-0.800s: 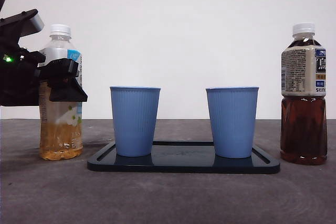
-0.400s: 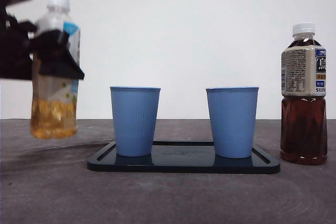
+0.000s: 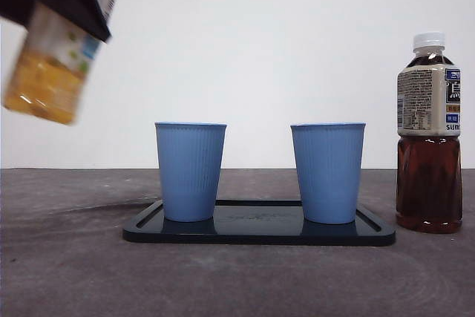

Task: Pour the drink into the cup

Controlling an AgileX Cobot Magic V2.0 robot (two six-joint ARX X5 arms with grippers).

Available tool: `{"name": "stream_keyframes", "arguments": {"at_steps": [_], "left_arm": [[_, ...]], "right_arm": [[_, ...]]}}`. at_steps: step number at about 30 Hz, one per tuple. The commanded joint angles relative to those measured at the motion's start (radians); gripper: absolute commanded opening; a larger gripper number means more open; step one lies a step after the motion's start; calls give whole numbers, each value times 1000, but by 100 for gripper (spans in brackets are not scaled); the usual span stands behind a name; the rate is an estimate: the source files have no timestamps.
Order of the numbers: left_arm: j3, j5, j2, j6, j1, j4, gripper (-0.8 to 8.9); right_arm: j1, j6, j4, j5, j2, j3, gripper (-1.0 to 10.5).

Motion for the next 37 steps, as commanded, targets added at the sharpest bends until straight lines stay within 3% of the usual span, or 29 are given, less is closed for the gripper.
{"name": "stream_keyframes", "arguments": {"at_steps": [1, 6, 19, 37], "left_arm": [[138, -96, 29, 127, -23, -155, 276], [296, -282, 101, 169, -74, -359, 276], [525, -674, 427, 177, -236, -665, 276], [543, -975, 665, 196, -367, -693, 279]], "right_arm": [[5, 2, 10, -1, 6, 20, 491], [5, 3, 23, -1, 6, 20, 491], [5, -13, 30, 8, 6, 19, 491], [5, -20, 29, 28, 6, 19, 491]]}}
